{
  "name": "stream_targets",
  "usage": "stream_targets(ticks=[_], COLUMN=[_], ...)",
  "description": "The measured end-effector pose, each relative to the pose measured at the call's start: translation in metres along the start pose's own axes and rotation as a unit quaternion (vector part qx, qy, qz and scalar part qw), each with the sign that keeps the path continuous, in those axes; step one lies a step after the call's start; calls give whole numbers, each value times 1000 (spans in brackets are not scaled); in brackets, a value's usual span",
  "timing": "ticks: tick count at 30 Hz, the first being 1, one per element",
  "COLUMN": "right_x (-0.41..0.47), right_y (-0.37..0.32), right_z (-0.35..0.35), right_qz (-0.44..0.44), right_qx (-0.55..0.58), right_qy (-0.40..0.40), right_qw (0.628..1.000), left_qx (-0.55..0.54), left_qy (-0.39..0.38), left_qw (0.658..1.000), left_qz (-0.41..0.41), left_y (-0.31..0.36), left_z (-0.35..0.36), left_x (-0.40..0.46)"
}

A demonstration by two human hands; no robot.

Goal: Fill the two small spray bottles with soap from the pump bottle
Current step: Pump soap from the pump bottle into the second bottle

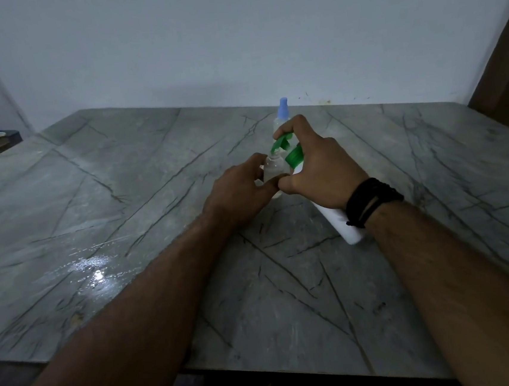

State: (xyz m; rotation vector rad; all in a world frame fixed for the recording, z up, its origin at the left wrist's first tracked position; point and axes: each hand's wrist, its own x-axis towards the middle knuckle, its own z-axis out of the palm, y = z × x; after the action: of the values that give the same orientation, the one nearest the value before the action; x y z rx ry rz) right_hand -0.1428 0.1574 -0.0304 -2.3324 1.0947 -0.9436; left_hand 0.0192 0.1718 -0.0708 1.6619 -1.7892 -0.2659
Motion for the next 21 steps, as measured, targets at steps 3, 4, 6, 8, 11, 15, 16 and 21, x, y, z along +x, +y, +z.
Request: stream_targets(ticks=[3, 4, 6, 8, 11, 15, 16, 21], right_x=[-1, -1, -1, -1, -1, -1, -1, 0], right_y=[1, 2, 1, 0, 0, 0, 0, -1], right_z=[-2, -3, -5, -5, -6, -6, -6, -7], right_qz=[-7, -7, -6, -5, -4, -5, -5, -5], right_qx=[13, 20, 28, 30, 31, 29, 28, 28], right_qy=[18, 25, 27, 19, 16, 22, 23, 12], right_qw=[1000, 999, 999, 999, 999, 999, 999, 1000], left_qx=[-1, -2, -1, 0, 0, -1, 1, 2], left_qy=[4, 6, 9, 6, 1, 5, 6, 4], left_qw=[1000, 1000, 1000, 1000, 1000, 1000, 1000, 1000], left_qz=[-1, -2, -1, -1, -1, 2, 1, 1], left_y=[-3, -4, -5, -5, -5, -7, -7, -7], left_z=[0, 1, 1, 2, 2, 3, 4, 3], left_x=[0, 0, 0, 1, 3, 3, 3, 4])
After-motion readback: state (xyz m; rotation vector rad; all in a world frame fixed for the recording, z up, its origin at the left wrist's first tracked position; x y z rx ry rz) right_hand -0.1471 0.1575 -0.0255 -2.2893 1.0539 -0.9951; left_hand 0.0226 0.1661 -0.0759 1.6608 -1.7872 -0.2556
